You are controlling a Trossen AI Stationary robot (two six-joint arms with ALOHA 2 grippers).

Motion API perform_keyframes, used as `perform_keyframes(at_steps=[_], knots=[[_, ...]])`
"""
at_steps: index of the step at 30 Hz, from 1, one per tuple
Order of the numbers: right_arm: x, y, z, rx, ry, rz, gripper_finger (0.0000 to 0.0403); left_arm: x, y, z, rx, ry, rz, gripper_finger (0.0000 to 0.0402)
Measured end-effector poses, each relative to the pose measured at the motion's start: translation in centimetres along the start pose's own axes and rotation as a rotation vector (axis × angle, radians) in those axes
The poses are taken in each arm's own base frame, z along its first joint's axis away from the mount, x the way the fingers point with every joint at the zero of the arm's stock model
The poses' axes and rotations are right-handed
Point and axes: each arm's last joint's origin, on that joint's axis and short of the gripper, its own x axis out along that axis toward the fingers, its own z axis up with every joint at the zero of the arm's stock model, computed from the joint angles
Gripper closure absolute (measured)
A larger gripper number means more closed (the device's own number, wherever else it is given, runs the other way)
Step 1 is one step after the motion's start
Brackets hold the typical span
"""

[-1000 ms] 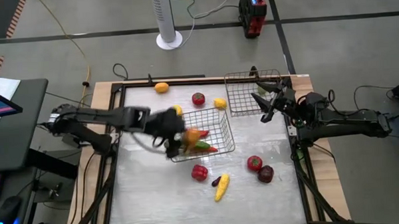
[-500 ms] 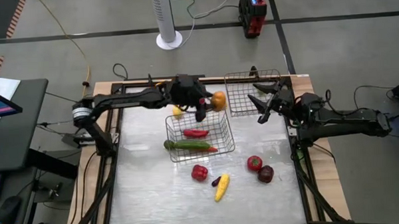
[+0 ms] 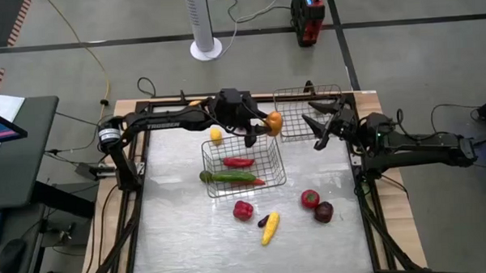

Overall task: Sort produce into baskets
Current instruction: Put the brown potato into the left wire basket, then put the red bell pepper into the left wire basket

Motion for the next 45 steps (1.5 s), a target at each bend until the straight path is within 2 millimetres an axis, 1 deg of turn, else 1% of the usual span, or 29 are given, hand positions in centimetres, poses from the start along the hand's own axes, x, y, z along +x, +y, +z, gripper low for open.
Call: perform_keyframes(at_steps=[5,7,10,17,22,25,28,30,35,39,42,45], knots=[[0.0,0.0,0.0,-0.001,0.000,0.000,0.0149,0.0,-0.6,-0.1,-0.018,0.018,-0.029,0.0203],[0.0,0.0,-0.1,-0.003,0.007,0.002,0.0149,0.0,-0.9,-0.4,-0.033,0.047,-0.080,0.0203],[0.0,0.0,-0.1,-0.006,0.014,0.002,0.0149,0.0,-1.4,-0.9,-0.072,0.107,-0.172,0.0203],[0.0,0.0,-0.1,-0.006,0.014,0.002,0.0149,0.0,-2.8,-2.2,-0.113,0.246,-0.190,0.0203],[0.0,0.0,-0.1,-0.006,0.014,0.002,0.0149,-0.1,-4.5,-3.3,-0.090,0.364,-0.230,0.0203],[0.0,0.0,-0.1,-0.006,0.014,0.002,0.0149,-0.2,-5.4,-3.7,-0.036,0.421,-0.195,0.0203],[0.0,0.0,-0.1,-0.001,0.014,0.002,0.0149,-0.1,-6.3,-4.0,0.001,0.458,-0.082,0.0201],[0.0,0.0,-0.1,0.002,0.014,0.002,0.0149,-0.1,-6.8,-4.2,0.038,0.477,-0.041,0.0195],[0.0,0.0,-0.1,0.002,0.014,0.002,0.0149,-0.1,-8.5,-4.3,0.095,0.496,-0.024,0.0163],[0.0,0.0,-0.2,0.004,0.016,0.003,0.0149,-0.2,-9.4,-4.5,0.117,0.518,-0.032,0.0136],[0.0,0.0,-0.2,0.006,0.023,0.004,0.0149,-0.5,-10.0,-4.6,0.151,0.544,-0.025,0.0123],[0.0,0.1,-0.3,0.009,0.034,0.005,0.0149,-1.2,-10.7,-4.4,0.205,0.556,0.005,0.0121]])
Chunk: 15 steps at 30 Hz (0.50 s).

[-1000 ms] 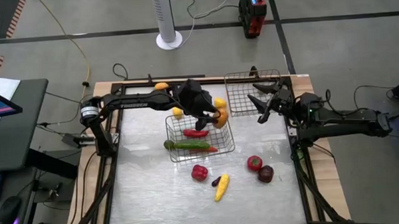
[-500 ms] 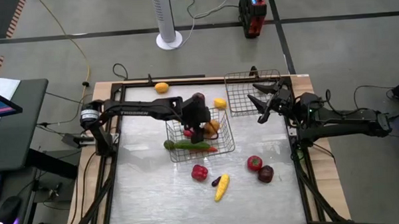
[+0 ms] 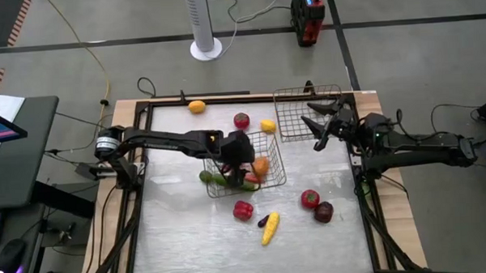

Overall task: Sort produce into baskets
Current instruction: Put the red bell pepper into the left wire basket

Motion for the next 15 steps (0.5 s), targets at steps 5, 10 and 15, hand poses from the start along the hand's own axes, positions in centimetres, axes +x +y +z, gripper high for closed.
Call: perform_keyframes(at_steps=[5,10,15], knots=[[0.0,0.0,-0.1,0.008,0.012,0.002,0.0149,-2.7,-1.8,0.4,0.060,-0.028,0.097,0.0123],[0.0,0.0,-0.2,0.008,0.024,0.004,0.0149,-6.3,-4.2,1.0,0.099,-0.124,0.107,0.0123],[0.0,0.1,-0.3,0.016,0.028,0.006,0.0149,-7.4,-7.0,0.7,0.102,-0.133,0.052,0.0123]])
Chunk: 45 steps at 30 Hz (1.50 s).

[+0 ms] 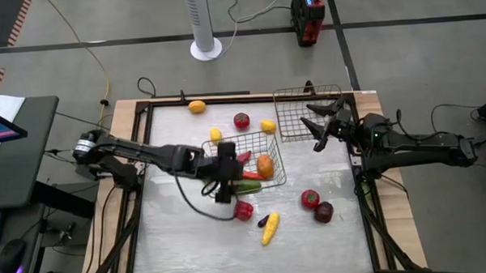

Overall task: Sort produce into baskets
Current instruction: Put the red bell pepper into the left wire basket

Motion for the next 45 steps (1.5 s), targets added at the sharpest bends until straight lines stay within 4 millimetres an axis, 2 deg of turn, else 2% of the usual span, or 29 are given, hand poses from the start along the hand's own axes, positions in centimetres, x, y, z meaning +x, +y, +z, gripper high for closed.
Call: perform_keyframes(at_steps=[6,11,19,26,33,41,45], knots=[[0.0,0.0,0.0,0.018,0.001,0.000,0.0149,0.8,-4.4,-1.8,0.029,0.019,-0.072,0.0123],[0.0,0.0,0.0,0.020,0.001,0.000,0.0149,0.2,-6.8,-1.6,0.058,-0.045,-0.075,0.0123],[0.0,0.0,0.0,0.027,0.000,0.000,0.0149,0.5,-7.5,-1.5,-0.090,-0.058,-0.105,0.0123],[0.0,0.0,0.0,0.028,0.004,0.001,0.0149,3.1,-9.1,-1.2,-0.103,-0.080,-0.186,0.0123],[0.0,0.2,-0.2,0.021,0.025,0.013,0.0149,5.0,-10.4,-1.5,0.000,-0.078,-0.197,0.0123],[-0.1,0.2,-0.3,0.020,0.030,0.016,0.0149,5.2,-10.3,-2.1,0.093,-0.035,-0.160,0.0123],[-0.1,0.2,-0.3,0.027,0.033,0.016,0.0149,4.8,-11.3,-2.7,0.201,0.001,-0.218,0.0123]])
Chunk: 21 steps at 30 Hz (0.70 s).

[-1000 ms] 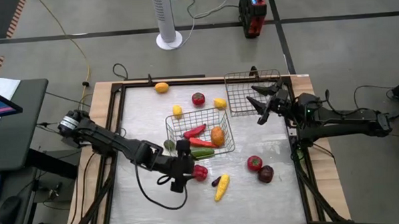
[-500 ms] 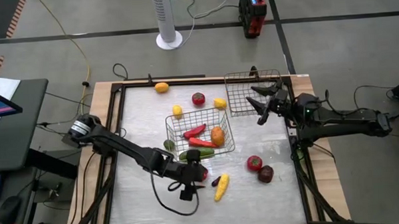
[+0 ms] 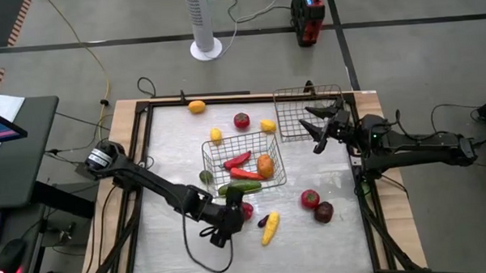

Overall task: Sort produce into baskets
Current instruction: Put the red bell pepper into the left wire basket

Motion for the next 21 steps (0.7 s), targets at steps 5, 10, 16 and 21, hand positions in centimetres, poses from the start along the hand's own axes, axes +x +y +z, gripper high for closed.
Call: perform_keyframes(at_steps=[5,10,16,21], knots=[[0.0,0.0,0.0,0.000,0.001,0.000,0.0149,-0.3,-1.1,0.0,0.086,0.010,0.059,0.0131],[0.0,0.0,0.0,0.008,0.001,0.000,0.0149,-0.4,-1.4,-0.1,0.089,0.016,0.107,0.0145],[0.0,0.0,0.0,0.008,0.001,0.000,0.0149,-0.6,-1.9,0.1,0.103,0.009,0.196,0.0154],[0.0,0.0,0.0,0.009,0.001,0.000,0.0149,-0.5,-1.4,0.3,0.110,-0.011,0.167,0.0154]])
